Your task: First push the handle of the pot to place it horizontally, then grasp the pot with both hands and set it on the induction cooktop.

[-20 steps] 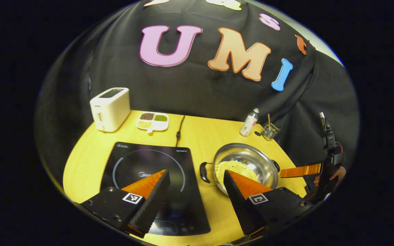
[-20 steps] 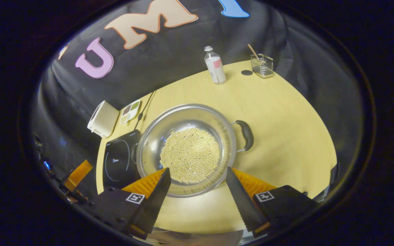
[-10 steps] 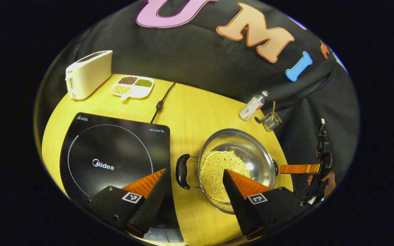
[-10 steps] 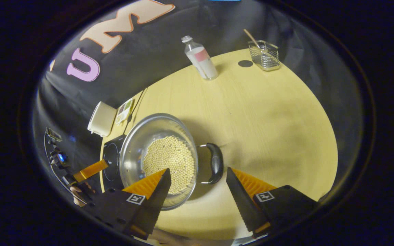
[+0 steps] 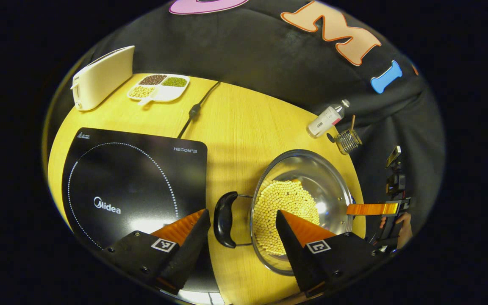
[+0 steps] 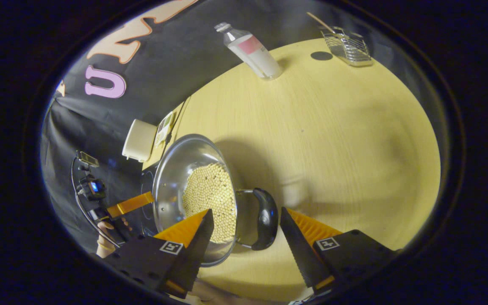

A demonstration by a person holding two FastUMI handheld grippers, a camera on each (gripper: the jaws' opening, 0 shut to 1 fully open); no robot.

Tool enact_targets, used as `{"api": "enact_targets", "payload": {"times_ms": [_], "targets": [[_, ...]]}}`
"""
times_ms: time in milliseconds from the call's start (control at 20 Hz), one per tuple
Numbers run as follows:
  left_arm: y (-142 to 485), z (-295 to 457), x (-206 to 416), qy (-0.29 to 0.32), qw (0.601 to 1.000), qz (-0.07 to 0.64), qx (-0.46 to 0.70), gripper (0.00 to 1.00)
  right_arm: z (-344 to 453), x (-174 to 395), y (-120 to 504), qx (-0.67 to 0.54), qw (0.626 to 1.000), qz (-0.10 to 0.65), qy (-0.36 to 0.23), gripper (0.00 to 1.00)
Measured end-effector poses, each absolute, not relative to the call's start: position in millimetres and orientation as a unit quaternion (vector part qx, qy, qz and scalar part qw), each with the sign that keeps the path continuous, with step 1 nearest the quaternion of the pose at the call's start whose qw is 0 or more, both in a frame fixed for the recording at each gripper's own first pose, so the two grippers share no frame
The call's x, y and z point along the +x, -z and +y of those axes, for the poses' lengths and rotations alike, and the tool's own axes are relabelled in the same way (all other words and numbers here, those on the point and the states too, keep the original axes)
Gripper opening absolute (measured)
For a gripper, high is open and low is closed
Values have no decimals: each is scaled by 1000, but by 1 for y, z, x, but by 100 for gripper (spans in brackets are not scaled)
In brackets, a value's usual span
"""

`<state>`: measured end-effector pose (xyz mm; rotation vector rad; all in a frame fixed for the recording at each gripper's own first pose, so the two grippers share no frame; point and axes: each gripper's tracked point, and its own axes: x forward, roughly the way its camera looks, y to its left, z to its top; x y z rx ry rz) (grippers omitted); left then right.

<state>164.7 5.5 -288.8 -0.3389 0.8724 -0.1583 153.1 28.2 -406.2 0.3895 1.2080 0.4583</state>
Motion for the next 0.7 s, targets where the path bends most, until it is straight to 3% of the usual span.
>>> {"api": "enact_targets", "payload": {"times_ms": [100,150,200,250,400,450,500,550,600,650,700], "targets": [[293,5,167,79,887,430,-151,95,32,152,410,183,773,565,-220,88],[295,5,172,79,889,429,-140,95,34,151,412,186,768,570,-223,76],[297,4,175,79,888,433,-131,95,36,150,414,190,763,574,-227,82],[299,4,176,78,888,437,-121,95,37,151,415,193,761,576,-228,72],[308,8,177,65,883,459,-76,91,37,152,433,184,759,583,-223,70],[310,10,176,56,880,469,-57,85,36,152,432,189,754,588,-225,49],[312,11,176,50,878,475,-40,87,33,153,430,188,753,589,-226,46],[314,14,176,42,875,481,-21,75,32,154,430,186,753,588,-228,46],[318,17,177,37,871,489,-9,77,33,151,430,183,753,588,-233,46],[314,16,178,34,873,487,-4,64,32,155,432,180,753,588,-233,47],[313,15,178,34,873,487,-5,61,37,152,438,191,753,585,-233,48]]}}
